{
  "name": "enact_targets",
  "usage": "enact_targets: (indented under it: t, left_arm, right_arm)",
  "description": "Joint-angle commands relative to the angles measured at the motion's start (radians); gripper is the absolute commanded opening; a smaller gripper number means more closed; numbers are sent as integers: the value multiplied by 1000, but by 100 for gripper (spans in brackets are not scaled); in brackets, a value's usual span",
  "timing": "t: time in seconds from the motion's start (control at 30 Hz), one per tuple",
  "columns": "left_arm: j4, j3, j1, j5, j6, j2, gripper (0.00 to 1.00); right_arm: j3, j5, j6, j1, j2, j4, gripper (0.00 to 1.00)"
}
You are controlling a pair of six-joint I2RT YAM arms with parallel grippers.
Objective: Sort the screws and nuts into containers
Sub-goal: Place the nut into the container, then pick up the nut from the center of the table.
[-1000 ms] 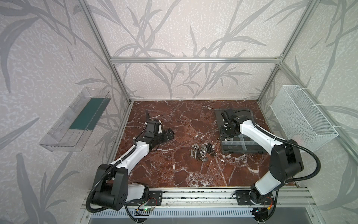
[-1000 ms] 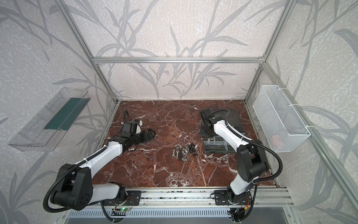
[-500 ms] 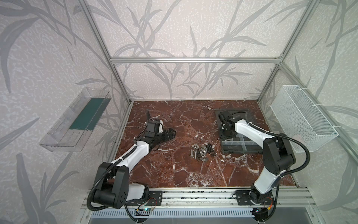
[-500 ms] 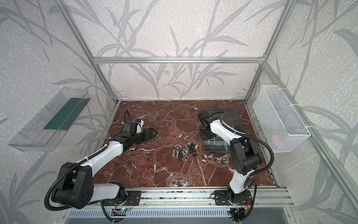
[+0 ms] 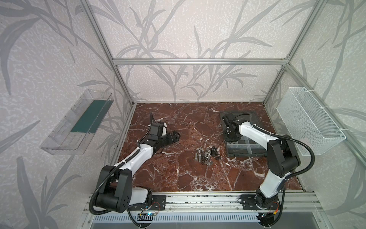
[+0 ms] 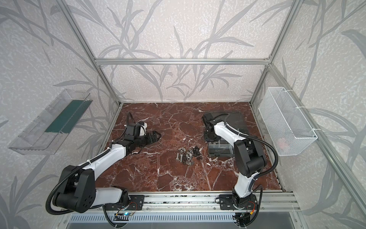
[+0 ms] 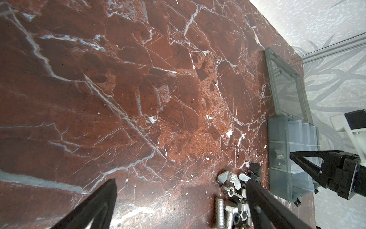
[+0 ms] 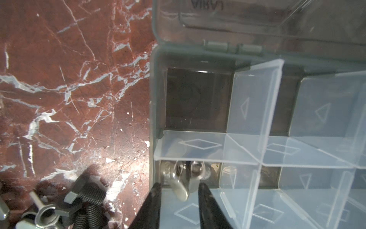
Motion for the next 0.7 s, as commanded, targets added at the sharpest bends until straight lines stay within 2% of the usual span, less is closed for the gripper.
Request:
enact_targets:
  t: [0.0, 0.3, 0.67]
  left_arm:
    - [14, -7, 2, 6, -11, 5, 99]
    - [12, -12, 2, -2, -16, -8, 99]
    - [25, -12, 2, 4, -25, 5, 99]
  right_arm:
    - [23, 10, -10, -3, -15, -11, 38]
    - [8, -21, -28, -4, -72, -11, 41]
    - [-58, -144, -56, -4, -291, 8, 42]
